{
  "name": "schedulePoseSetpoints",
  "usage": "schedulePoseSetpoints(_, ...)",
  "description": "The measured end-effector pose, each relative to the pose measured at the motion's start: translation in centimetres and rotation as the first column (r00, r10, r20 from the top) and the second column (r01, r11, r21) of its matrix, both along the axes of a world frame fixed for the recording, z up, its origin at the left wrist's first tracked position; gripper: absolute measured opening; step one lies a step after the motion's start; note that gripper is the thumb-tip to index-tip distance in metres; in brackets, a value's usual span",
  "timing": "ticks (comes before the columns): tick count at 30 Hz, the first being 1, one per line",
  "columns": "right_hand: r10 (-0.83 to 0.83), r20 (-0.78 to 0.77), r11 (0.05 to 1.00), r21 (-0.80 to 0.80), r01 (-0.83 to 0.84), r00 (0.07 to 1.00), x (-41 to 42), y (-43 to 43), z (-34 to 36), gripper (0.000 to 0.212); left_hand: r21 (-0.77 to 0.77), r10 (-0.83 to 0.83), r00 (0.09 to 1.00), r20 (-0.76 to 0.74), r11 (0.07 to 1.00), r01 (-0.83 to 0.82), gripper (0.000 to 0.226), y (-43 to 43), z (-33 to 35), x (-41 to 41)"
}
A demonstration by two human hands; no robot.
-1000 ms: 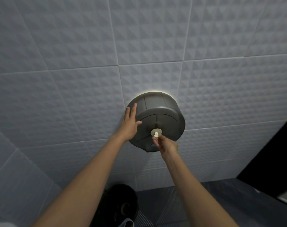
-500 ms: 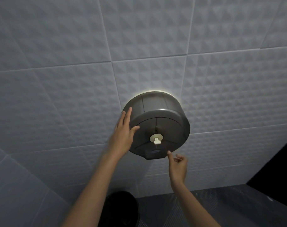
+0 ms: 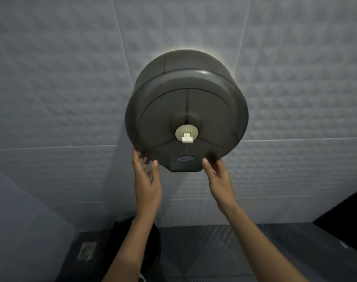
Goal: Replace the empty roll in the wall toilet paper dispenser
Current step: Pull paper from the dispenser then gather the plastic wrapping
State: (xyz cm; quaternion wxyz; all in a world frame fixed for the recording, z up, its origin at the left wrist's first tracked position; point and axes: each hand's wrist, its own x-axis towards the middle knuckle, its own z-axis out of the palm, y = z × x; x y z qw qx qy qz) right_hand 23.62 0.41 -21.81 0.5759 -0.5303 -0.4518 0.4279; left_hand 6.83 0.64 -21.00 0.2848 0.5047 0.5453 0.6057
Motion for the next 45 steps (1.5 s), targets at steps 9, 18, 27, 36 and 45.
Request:
schedulePoseSetpoints(9, 0.071, -0.004, 0.992, 0.106, -0.071, 0.997, 1.4, 0.9, -0.9, 0.039, -0.372, -0.076, 0.895, 0.440, 0.891, 0.259, 0.043, 0.1, -6.5, 3.5)
schedulePoseSetpoints(18, 0.112, -0.004, 0.986, 0.128, -0.111, 0.994, 2.2, 1.2, -0.5, 0.037, -0.071, -0.134, 0.359, 0.924, 0.860, 0.505, 0.055, 1.2, -4.9, 7.0)
schedulePoseSetpoints(27, 0.100, -0.019, 0.986, 0.133, -0.097, 0.995, 1.9, 1.1, -0.5, 0.030, 0.021, -0.093, 0.150, 0.984, 0.907, 0.420, 0.048, 2.1, -4.7, 7.0)
schedulePoseSetpoints(36, 0.078, -0.023, 0.991, 0.112, -0.075, 0.997, 1.5, 1.0, -0.4, 0.028, -0.142, 0.016, 0.279, 0.960, 0.887, 0.440, 0.061, 1.1, -6.7, 6.6)
schedulePoseSetpoints(45, 0.072, -0.006, 0.994, 0.078, -0.071, 0.997, 1.5, 0.4, -0.3, 0.026, -0.198, -0.006, 0.393, 0.919, 0.857, 0.476, 0.062, 0.0, -8.7, 5.2)
